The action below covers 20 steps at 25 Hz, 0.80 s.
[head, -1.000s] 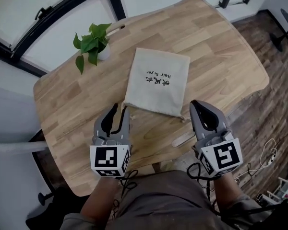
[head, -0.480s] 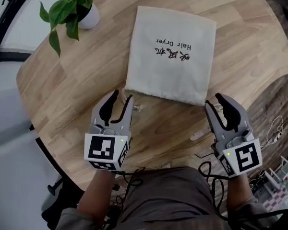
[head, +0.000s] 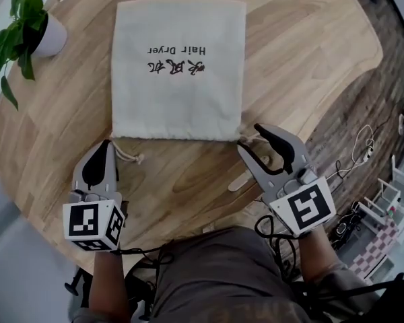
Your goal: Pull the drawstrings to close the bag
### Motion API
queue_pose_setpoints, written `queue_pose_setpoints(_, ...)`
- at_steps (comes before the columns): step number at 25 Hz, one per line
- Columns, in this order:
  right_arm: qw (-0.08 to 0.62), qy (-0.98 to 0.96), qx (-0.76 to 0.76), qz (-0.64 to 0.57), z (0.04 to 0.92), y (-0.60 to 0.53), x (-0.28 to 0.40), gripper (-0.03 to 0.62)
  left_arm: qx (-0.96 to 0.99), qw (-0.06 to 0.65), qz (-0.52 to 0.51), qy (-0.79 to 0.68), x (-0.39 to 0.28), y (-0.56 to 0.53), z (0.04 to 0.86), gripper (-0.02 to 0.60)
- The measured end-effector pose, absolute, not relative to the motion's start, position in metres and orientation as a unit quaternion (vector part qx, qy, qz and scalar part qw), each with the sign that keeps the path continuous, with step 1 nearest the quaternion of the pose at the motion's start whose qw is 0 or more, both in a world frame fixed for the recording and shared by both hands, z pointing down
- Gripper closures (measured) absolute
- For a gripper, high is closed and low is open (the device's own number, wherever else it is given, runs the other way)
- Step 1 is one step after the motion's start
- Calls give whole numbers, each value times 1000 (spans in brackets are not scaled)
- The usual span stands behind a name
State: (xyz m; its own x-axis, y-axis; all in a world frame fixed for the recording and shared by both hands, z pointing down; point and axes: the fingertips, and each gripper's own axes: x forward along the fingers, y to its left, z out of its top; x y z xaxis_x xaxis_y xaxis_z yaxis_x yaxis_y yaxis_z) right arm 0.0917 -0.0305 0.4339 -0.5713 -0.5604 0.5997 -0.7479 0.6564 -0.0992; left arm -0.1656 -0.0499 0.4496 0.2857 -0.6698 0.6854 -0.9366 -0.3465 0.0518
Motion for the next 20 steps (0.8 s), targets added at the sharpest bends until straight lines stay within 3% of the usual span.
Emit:
queue_pose_setpoints(6,357,-864,321,150,460,-19,93,398,773,232,295,-511,-163,-51,460,578)
queue_pose_setpoints(10,407,-849,314,126,473,-19,99,461,775,226,310,-503,-167,-53,465,578)
queue_pose_setpoints(12,416,-849,305,113,473,-19,98,503,770,226,318,-504,-172,-54,468,578)
queue_pose_setpoints(20,413,-848,316,100,474,-28,109,508,771,228,304,-512,-195,-57,466,578)
